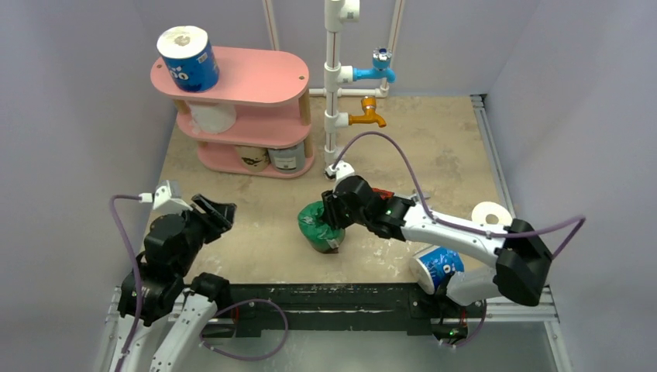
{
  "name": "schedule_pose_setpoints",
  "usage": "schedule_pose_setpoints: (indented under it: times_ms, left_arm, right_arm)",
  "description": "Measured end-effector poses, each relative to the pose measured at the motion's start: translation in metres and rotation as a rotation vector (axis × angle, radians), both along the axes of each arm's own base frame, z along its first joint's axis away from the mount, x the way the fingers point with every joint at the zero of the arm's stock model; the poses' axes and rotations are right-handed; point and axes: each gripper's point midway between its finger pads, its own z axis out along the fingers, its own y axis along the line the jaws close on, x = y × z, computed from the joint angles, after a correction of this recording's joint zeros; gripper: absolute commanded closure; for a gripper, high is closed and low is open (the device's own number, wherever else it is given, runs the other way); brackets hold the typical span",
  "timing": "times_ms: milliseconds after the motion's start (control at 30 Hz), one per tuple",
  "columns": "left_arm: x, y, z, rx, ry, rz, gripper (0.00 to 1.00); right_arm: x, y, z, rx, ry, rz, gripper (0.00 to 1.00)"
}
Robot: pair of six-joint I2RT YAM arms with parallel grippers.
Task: Place and organize the paper towels onto the shelf
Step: Place the paper towel at the center of the board.
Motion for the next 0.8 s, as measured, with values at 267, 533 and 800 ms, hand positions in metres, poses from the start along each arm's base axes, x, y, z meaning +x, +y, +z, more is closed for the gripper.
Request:
schedule_pose_setpoints:
  times_ms: [267,533,800]
  left_arm:
    - [0.009,-0.047,-0.066,-0.066,0.135,-0.215,0.41]
    - [0.013,-0.083,-0.097,-0.163,0.190,-0.376,0.38]
    - [0.020,-0.104,-0.086,-0.212,0.138,-0.484,0.39]
  right_arm:
    - [0.029,0.045,-0.004,-0.021,-0.033,0.047,0.69]
    - [0.030,0.053,-0.009,-0.008,-0.024,0.060,0.31]
    - [0.038,0.055,0.009,0.014,-0.059,0.034,0.24]
